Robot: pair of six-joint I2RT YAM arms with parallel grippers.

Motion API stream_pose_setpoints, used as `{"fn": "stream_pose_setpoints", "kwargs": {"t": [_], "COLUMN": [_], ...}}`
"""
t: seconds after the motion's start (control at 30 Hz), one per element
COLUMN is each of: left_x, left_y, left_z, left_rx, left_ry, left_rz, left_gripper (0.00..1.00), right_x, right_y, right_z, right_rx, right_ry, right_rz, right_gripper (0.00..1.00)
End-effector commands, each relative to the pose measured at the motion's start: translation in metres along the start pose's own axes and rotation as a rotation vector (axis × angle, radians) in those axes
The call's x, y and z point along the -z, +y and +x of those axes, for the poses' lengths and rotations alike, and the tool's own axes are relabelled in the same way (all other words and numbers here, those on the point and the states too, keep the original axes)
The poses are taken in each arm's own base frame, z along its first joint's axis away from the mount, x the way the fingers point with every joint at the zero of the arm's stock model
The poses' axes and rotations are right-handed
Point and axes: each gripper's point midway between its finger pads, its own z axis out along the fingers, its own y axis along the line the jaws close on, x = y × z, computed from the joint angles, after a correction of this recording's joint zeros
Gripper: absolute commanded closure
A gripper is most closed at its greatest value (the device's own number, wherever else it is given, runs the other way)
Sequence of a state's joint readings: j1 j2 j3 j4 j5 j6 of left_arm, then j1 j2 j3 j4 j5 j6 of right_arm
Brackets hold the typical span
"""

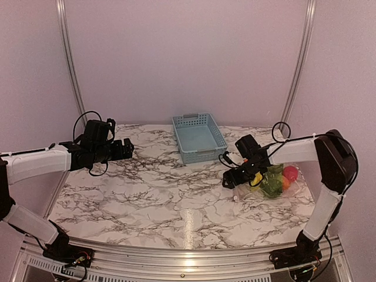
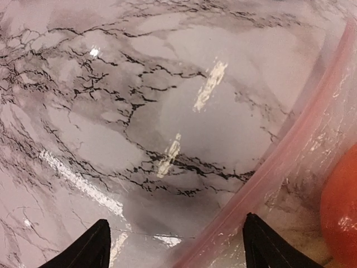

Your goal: Open the zip-top bag and remove the fake food

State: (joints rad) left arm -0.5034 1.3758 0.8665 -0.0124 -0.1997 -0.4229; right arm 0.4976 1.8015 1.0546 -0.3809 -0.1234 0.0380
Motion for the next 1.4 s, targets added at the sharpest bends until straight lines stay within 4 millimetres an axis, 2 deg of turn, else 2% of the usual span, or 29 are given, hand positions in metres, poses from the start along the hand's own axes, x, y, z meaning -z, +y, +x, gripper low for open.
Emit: {"fn": "stream_pose_setpoints", "kwargs": {"t": [0.0, 0.1, 0.37, 0.43, 0.57, 0.7, 0.8, 0.9, 1.0, 1.07, 1.1, 1.23, 1.27, 1.37], "left_x": [0.001, 0.001, 0.001, 0.000, -0.003, -0.003, -0.002, -0.002, -0.001, 0.000, 0.000, 0.002, 0.004, 0.011], "left_y": [-0.004, -0.004, -0.006, -0.007, -0.007, -0.006, -0.005, -0.004, -0.004, -0.004, -0.005, -0.010, -0.016, -0.036], "left_z": [-0.005, -0.004, -0.006, -0.006, -0.004, -0.004, -0.005, -0.005, -0.006, -0.006, -0.006, -0.005, -0.010, -0.009], "left_rx": [-0.005, -0.006, -0.006, -0.003, -0.005, -0.008, -0.011, -0.011, -0.011, -0.012, -0.012, -0.017, -0.017, -0.057], "left_ry": [-0.001, 0.001, -0.004, -0.006, 0.003, 0.003, 0.000, 0.000, -0.001, -0.003, -0.004, -0.002, -0.025, -0.031], "left_rz": [0.005, 0.009, 0.018, 0.017, 0.015, 0.012, 0.005, 0.002, 0.004, 0.006, 0.010, 0.044, 0.076, 0.195], "left_gripper": [0.01, 0.01, 0.01, 0.01, 0.01, 0.01, 0.01, 0.01, 0.01, 0.01, 0.01, 0.01, 0.01, 0.01], "right_x": [0.006, 0.011, 0.037, 0.036, 0.019, 0.005, -0.009, -0.022, -0.027, -0.025, -0.022, -0.003, 0.005, 0.028], "right_y": [0.008, 0.003, -0.027, -0.033, -0.035, -0.029, -0.028, -0.022, -0.014, -0.012, -0.011, 0.008, 0.017, 0.047], "right_z": [0.025, 0.035, 0.039, 0.044, 0.056, 0.059, 0.069, 0.083, 0.089, 0.086, 0.084, 0.065, 0.060, 0.047], "right_rx": [-0.046, -0.067, -0.104, -0.111, -0.118, -0.129, -0.137, -0.150, -0.158, -0.152, -0.149, -0.107, -0.087, -0.023], "right_ry": [0.042, 0.049, 0.013, 0.019, 0.064, 0.073, 0.113, 0.149, 0.166, 0.159, 0.155, 0.106, 0.091, 0.047], "right_rz": [-0.021, 0.013, 0.238, 0.270, 0.274, 0.231, 0.202, 0.147, 0.092, 0.081, 0.074, 0.003, -0.018, -0.095], "right_gripper": [0.22, 0.25, 0.32, 0.32, 0.34, 0.41, 0.50, 0.67, 0.85, 0.97, 1.00, 1.00, 1.00, 1.00]}}
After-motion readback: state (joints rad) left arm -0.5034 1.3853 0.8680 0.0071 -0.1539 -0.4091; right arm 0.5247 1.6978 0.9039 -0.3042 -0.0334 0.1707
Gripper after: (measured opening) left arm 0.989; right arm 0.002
